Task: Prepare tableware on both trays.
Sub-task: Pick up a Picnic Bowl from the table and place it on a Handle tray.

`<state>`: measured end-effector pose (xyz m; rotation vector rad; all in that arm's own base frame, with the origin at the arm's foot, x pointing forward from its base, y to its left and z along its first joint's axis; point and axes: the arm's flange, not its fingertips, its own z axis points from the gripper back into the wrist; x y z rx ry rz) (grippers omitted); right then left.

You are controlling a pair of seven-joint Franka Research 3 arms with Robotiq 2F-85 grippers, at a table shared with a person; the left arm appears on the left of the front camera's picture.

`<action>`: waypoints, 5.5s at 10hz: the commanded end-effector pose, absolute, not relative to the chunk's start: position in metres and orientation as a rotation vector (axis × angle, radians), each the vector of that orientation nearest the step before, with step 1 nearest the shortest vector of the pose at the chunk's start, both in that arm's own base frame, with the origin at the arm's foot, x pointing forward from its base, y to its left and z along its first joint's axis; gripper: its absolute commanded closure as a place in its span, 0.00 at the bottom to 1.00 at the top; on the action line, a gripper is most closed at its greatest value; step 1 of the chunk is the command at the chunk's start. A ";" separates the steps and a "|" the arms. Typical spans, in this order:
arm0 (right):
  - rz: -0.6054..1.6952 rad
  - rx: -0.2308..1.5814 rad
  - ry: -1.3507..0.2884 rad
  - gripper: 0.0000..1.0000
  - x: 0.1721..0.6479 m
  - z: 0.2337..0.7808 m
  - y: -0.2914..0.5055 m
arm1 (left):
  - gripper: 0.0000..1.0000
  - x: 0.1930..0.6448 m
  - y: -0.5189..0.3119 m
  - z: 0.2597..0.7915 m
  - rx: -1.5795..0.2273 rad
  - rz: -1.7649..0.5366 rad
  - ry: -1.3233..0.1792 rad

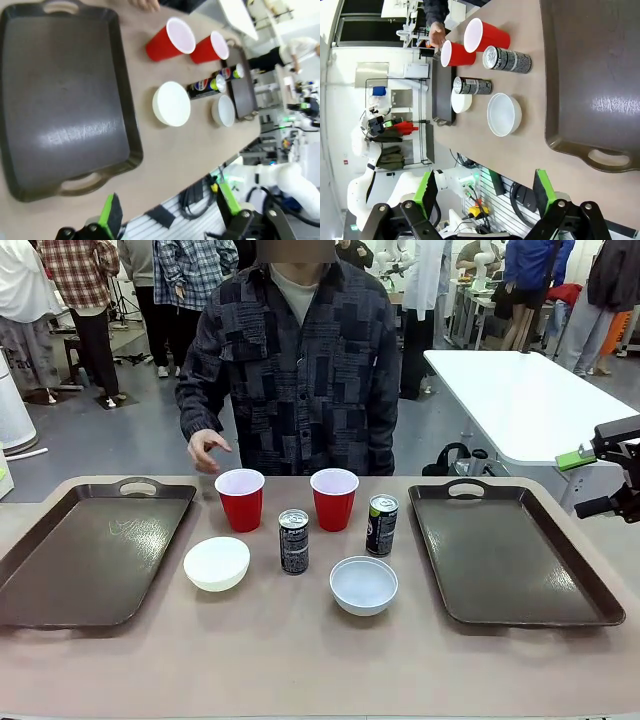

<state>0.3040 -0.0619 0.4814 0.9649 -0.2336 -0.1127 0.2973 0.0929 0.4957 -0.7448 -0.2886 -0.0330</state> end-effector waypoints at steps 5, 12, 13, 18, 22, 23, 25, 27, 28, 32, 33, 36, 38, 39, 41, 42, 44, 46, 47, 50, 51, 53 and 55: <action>-0.106 0.906 -0.214 0.00 0.317 0.496 -0.050 | 0.00 0.299 0.096 0.492 -0.774 -0.006 -0.312; -0.039 0.304 0.062 0.00 0.393 0.574 0.098 | 0.00 0.299 0.096 0.492 -0.774 -0.006 -0.312; -0.031 0.224 0.077 0.00 0.396 0.564 0.126 | 0.00 0.299 0.096 0.492 -0.774 -0.006 -0.312; 0.007 0.153 0.108 0.00 0.402 0.482 0.198 | 0.00 0.299 0.096 0.492 -0.774 -0.006 -0.312; 0.038 0.137 0.152 0.00 0.397 0.486 0.208 | 0.00 0.299 0.096 0.492 -0.774 -0.006 -0.312; 0.033 0.160 0.132 0.00 0.401 0.483 0.203 | 0.00 0.299 0.096 0.492 -0.774 -0.006 -0.312; -0.007 0.008 0.042 0.00 0.403 0.436 0.236 | 0.00 0.299 0.096 0.492 -0.774 -0.006 -0.312; 0.005 -0.030 -0.020 0.00 0.411 0.402 0.254 | 0.00 0.299 0.096 0.492 -0.774 -0.006 -0.312; 0.007 -0.018 -0.025 0.00 0.414 0.391 0.259 | 0.00 0.299 0.096 0.492 -0.774 -0.006 -0.312; 0.070 0.020 0.007 0.00 0.418 0.362 0.263 | 0.00 0.299 0.096 0.492 -0.774 -0.006 -0.312; 0.079 0.028 0.023 0.04 0.418 0.357 0.263 | 0.00 0.299 0.096 0.492 -0.774 -0.006 -0.312; 0.097 0.025 0.068 0.23 0.416 0.346 0.263 | 0.00 0.299 0.096 0.492 -0.774 -0.006 -0.312; 0.094 0.020 0.094 0.41 0.418 0.341 0.259 | 0.00 0.299 0.096 0.492 -0.774 -0.006 -0.312; 0.087 0.022 0.107 0.51 0.418 0.339 0.258 | 0.00 0.299 0.096 0.492 -0.774 -0.006 -0.312; 0.090 0.025 0.107 0.70 0.418 0.340 0.259 | 0.00 0.299 0.096 0.492 -0.774 -0.006 -0.312; 0.092 0.026 0.108 0.78 0.418 0.340 0.259 | 0.00 0.299 0.096 0.492 -0.774 -0.006 -0.312; 0.089 0.033 0.118 0.96 0.418 0.341 0.258 | 0.00 0.299 0.096 0.492 -0.774 -0.006 -0.312; 0.094 0.045 0.116 1.00 0.418 0.346 0.258 | 0.00 0.299 0.096 0.492 -0.774 -0.006 -0.312; 0.099 0.049 0.118 1.00 0.417 0.348 0.257 | 0.00 0.299 0.096 0.492 -0.774 -0.006 -0.312; 0.171 0.058 0.158 1.00 0.409 0.378 0.255 | 0.00 0.299 0.096 0.492 -0.774 -0.006 -0.312; 0.197 0.102 0.180 1.00 0.403 0.405 0.252 | 0.00 0.299 0.096 0.492 -0.774 -0.006 -0.312; 0.222 0.131 0.195 1.00 0.391 0.454 0.243 | 0.00 0.299 0.096 0.492 -0.774 -0.006 -0.312; 0.216 0.073 0.218 1.00 0.391 0.480 0.218 | 0.00 0.299 0.096 0.492 -0.774 -0.006 -0.312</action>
